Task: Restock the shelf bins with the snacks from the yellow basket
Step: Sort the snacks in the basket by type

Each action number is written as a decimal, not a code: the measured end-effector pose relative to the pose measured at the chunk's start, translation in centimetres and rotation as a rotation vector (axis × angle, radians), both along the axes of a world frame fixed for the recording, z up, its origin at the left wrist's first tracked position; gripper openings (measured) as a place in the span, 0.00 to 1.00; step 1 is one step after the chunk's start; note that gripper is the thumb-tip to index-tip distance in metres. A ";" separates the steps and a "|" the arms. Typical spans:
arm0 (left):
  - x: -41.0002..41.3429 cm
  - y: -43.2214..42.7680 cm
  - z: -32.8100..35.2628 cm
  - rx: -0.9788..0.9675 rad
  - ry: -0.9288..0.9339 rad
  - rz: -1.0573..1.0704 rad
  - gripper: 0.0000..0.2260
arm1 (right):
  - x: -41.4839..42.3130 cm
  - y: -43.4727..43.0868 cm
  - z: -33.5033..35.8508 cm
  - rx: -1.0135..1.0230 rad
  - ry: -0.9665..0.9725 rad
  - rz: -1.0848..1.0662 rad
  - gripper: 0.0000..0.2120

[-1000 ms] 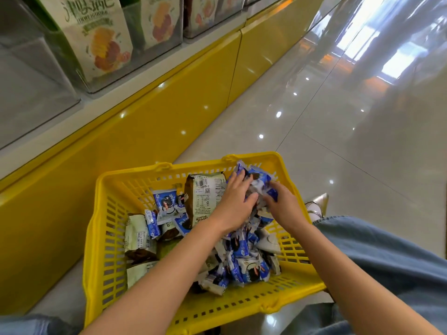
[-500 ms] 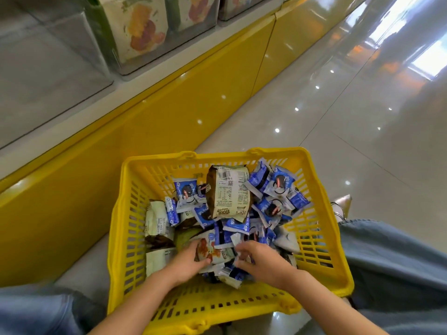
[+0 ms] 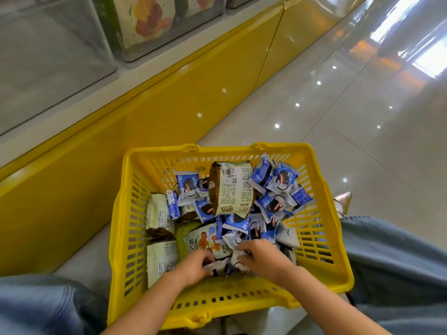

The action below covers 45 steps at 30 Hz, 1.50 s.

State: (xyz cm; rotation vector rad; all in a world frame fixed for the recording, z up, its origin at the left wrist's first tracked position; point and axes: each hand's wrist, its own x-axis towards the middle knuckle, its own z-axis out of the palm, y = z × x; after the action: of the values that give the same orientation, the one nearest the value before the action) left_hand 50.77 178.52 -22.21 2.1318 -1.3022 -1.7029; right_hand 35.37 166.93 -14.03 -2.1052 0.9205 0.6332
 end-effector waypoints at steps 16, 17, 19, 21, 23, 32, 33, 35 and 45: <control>-1.8 -2.9 9.6 -0.419 0.343 0.495 0.06 | -2.6 -2.6 5.3 -0.110 -0.301 -0.341 0.17; -2.3 -3.0 9.9 -0.451 0.342 0.494 0.06 | -2.0 -1.8 5.5 0.015 -0.323 -0.354 0.19; -3.0 -3.0 10.4 -0.499 0.331 0.496 0.05 | -1.2 -0.6 5.4 0.142 -0.338 -0.350 0.21; -3.2 -2.8 10.4 -0.525 0.328 0.506 0.04 | -1.1 -0.3 5.1 0.142 -0.365 -0.373 0.18; -2.6 -2.7 9.9 -0.528 0.288 0.541 0.03 | -1.7 -0.8 4.8 0.085 -0.375 -0.436 0.14; 8.2 -3.5 4.3 -0.405 -0.584 0.596 0.23 | -3.7 -6.0 3.6 -0.437 -0.160 -0.501 0.16; 8.8 -3.7 3.8 -0.372 -0.605 0.544 0.26 | -3.1 -5.9 3.8 -0.513 -0.205 -0.486 0.17; 9.8 -4.4 3.3 -0.333 -0.661 0.443 0.28 | -1.2 -5.2 4.5 -0.557 -0.359 -0.420 0.15; 10.2 -9.5 4.0 -0.302 -0.033 0.797 0.25 | 12.2 -0.7 2.3 -0.064 -0.327 -0.023 0.26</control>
State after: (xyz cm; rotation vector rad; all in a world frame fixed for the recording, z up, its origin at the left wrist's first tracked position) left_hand 60.92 169.03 -18.20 2.0736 -0.5207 -1.0658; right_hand 47.59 166.24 -11.78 -2.1678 0.7858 0.2390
